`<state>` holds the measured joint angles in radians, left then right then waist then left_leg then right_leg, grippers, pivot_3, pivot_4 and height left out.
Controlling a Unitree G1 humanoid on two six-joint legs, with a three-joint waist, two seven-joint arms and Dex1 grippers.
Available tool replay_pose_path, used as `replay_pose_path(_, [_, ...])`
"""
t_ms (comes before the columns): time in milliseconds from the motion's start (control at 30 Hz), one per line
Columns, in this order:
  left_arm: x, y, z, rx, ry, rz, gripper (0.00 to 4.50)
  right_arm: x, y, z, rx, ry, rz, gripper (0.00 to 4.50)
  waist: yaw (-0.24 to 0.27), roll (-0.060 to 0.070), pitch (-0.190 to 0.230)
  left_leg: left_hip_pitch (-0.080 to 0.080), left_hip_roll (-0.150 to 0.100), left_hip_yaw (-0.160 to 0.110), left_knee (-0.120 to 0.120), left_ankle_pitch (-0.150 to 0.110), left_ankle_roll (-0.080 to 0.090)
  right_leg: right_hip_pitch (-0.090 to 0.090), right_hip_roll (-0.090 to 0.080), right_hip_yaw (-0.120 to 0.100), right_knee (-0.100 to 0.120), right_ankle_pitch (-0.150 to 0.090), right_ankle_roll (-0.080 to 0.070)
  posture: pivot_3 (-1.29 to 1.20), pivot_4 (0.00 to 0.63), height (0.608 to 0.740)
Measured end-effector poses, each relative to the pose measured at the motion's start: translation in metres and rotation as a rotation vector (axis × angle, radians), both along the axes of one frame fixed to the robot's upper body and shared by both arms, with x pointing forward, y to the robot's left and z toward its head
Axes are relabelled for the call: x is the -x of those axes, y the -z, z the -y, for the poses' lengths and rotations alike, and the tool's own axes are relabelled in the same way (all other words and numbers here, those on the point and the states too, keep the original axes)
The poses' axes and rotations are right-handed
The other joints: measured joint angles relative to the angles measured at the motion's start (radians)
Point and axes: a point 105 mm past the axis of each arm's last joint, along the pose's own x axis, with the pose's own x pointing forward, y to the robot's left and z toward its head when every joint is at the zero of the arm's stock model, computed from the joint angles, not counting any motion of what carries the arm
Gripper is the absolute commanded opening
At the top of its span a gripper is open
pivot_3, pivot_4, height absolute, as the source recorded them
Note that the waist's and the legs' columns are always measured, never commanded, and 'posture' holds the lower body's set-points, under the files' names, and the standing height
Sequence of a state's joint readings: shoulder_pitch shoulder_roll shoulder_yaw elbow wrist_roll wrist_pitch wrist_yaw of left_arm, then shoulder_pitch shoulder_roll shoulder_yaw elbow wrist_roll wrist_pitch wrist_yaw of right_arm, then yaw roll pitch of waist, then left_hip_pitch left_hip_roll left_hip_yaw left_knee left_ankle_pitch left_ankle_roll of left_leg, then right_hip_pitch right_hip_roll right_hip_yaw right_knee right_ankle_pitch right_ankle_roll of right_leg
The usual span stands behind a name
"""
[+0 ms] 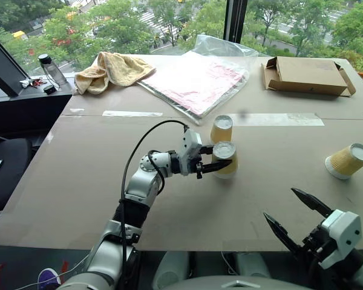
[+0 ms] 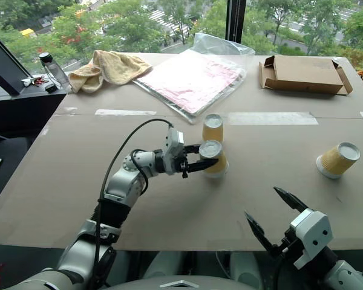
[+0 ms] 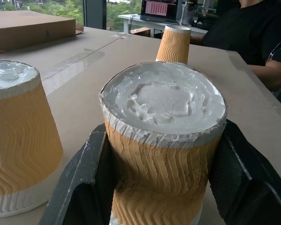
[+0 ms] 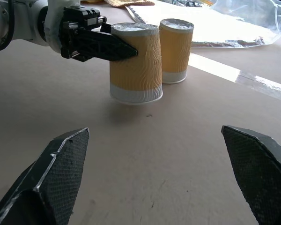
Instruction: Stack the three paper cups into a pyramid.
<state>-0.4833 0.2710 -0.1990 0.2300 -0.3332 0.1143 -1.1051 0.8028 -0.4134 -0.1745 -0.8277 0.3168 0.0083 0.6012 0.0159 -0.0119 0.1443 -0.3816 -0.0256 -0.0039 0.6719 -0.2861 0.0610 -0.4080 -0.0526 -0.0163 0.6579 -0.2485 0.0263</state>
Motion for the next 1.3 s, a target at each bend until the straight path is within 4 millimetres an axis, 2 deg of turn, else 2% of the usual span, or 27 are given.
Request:
replay_pose_path(67, [0.0,0.0,0.004,0.002,0.008,0.001,2.07,0.0,0.0,0.0,0.0,0.003,-0.002,4.5,0.001,0.0,0.0,0.0,0.0,0.0,0.0,0.0,0.0,0.0,0.0,0.0,0.0,0.0,0.0,0.0,0.15,0.74])
replay_pose_path(267, [0.004,-0.005,0.045,-0.013,0.085,0.025,2.07,0.004,-0.002,-0.001,-0.006,0.028,-0.001,4.5,0.003,-0.001,0.0,-0.001,-0.001,0.0,0.0,0.0,0.0,0.0,0.0,0.0,0.0,0.0,0.0,0.0,0.15,0.74])
replay_pose_path(567, [-0.002,-0.003,0.084,-0.046,0.1,0.026,2.07,0.017,0.004,0.006,-0.011,0.104,-0.044,4.5,0.001,-0.001,0.001,-0.001,-0.001,0.0,0.0,0.0,0.0,0.0,0.001,0.0,0.0,0.0,0.0,0.0,0.15,0.74])
replay_pose_path(733, [-0.008,-0.001,0.095,-0.067,0.089,0.03,2.07,0.02,0.004,0.017,-0.002,0.172,-0.03,4.5,0.001,-0.002,0.001,-0.001,-0.001,0.0,0.0,0.0,0.0,0.0,0.001,0.0,0.0,0.0,0.001,0.0,0.15,0.74])
replay_pose_path(933, [-0.012,0.0,0.105,-0.074,0.087,0.026,2.07,0.021,0.002,0.046,0.009,0.247,-0.021,4.5,0.0,-0.002,0.002,-0.001,-0.001,0.0,0.0,0.0,0.001,0.0,0.001,0.0,-0.001,0.0,0.001,0.0,0.15,0.74])
replay_pose_path(1033, [-0.014,0.001,0.105,-0.077,0.085,0.026,2.07,0.02,-0.011,0.061,0.009,0.202,-0.008,4.5,0.0,-0.003,0.002,-0.001,-0.001,0.0,0.0,0.0,0.001,0.0,0.001,0.0,-0.001,0.0,0.001,0.0,0.15,0.74])
replay_pose_path(1300, [-0.018,-0.002,0.107,-0.086,0.083,0.038,2.07,0.009,-0.037,0.081,0.022,0.044,-0.017,4.5,0.001,-0.004,0.003,-0.001,-0.001,0.0,0.0,0.0,0.001,0.0,0.002,0.0,-0.001,0.0,0.001,0.0,0.15,0.74])
